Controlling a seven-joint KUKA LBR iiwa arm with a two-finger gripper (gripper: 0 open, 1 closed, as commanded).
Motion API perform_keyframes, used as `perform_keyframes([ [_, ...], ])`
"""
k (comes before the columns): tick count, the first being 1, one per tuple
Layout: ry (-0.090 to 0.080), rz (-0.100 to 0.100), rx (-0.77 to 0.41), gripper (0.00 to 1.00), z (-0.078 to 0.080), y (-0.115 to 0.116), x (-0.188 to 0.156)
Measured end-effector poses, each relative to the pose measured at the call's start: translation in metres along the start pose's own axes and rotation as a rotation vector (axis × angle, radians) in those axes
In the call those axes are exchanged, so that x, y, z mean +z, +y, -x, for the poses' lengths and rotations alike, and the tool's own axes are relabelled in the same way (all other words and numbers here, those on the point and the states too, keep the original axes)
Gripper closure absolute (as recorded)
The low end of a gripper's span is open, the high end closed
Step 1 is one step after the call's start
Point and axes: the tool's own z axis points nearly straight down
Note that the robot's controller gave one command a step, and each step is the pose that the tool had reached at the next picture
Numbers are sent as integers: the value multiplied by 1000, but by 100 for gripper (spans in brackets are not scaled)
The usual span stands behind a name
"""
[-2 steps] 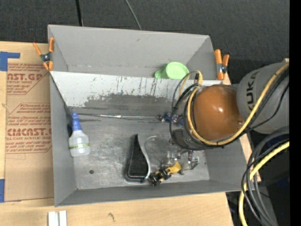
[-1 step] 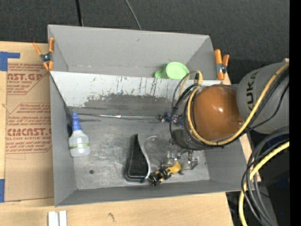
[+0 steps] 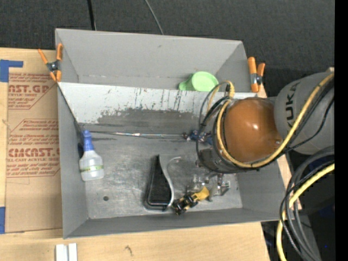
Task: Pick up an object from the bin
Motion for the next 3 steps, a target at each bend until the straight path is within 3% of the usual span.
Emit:
perform_keyframes([
  [1,-11,-7,-27,100,4,2,-47],
  [2,-11,-8,-44,100,4,2,-66],
  [3,-13,-8,-34,100,7,-2,-64],
])
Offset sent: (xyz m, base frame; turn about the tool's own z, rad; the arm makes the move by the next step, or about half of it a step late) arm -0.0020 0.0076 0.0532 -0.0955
